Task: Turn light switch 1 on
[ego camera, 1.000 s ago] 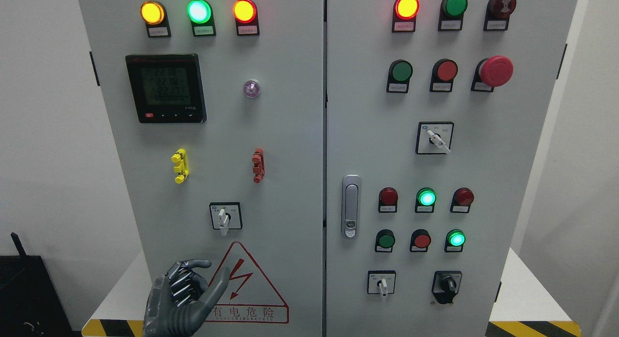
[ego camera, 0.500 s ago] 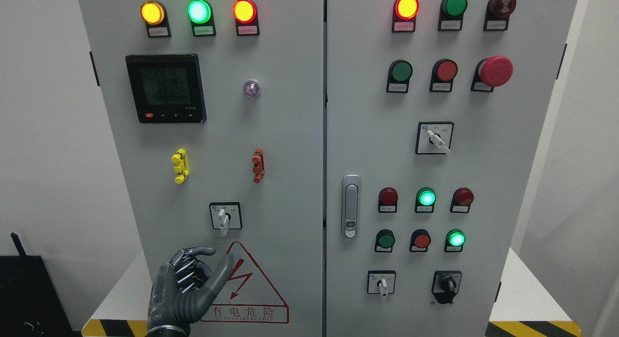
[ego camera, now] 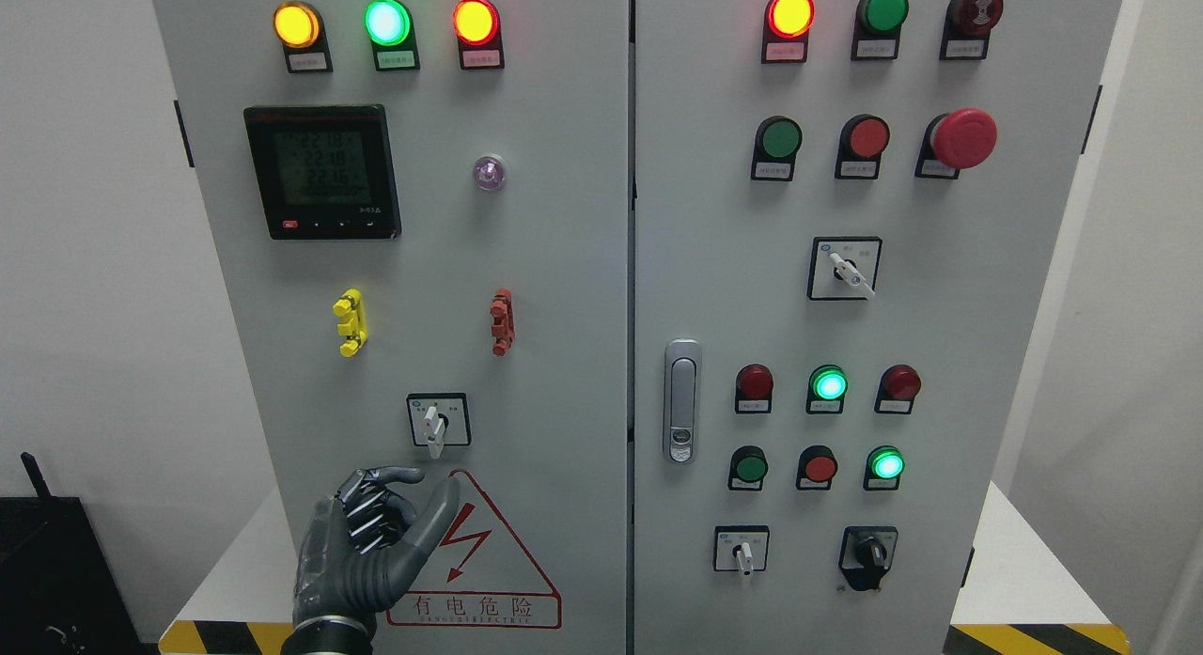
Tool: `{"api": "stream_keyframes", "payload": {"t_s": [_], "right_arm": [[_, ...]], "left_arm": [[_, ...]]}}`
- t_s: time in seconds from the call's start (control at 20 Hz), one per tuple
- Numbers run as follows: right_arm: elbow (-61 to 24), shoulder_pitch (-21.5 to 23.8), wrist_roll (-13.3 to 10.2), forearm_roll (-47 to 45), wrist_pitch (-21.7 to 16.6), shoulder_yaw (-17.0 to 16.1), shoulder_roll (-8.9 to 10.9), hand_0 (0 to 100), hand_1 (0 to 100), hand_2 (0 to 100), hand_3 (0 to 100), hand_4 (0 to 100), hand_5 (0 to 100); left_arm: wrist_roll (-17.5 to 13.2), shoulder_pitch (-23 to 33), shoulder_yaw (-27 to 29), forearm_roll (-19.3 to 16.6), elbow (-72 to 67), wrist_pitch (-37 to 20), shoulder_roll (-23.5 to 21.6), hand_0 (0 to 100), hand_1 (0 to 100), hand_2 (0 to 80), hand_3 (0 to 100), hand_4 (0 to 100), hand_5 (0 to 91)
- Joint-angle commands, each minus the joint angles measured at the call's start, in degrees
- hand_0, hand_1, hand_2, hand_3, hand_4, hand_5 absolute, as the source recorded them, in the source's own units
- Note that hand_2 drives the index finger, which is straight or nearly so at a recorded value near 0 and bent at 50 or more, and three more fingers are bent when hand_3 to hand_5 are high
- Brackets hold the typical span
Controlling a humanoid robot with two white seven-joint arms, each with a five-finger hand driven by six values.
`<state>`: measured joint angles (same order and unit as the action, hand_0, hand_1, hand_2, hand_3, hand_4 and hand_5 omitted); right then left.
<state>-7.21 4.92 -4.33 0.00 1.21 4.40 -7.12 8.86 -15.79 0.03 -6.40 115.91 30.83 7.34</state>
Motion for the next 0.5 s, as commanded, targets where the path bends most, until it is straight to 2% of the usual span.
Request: {"api": "stream_keyframes", "payload": {"t_s": [0.0,0.45], "right_arm": [[0.0,0.0,0.0,-1.4,0.0,0.0,0.0,0,0,0,0,0,0],[0.0,0.0,0.0,-1.4,0.0,0.0,0.0,0,0,0,0,0,0]], "left_arm": [[0.3,-0.4,0.2,-0.2,-0.2,0.0,0.6,8,77,49.0,87,90,72.8],[0.4,-1.3,0.9,-0.2,-1.5,0.1,0.6,9,77,50.6,87,90,73.1]]}}
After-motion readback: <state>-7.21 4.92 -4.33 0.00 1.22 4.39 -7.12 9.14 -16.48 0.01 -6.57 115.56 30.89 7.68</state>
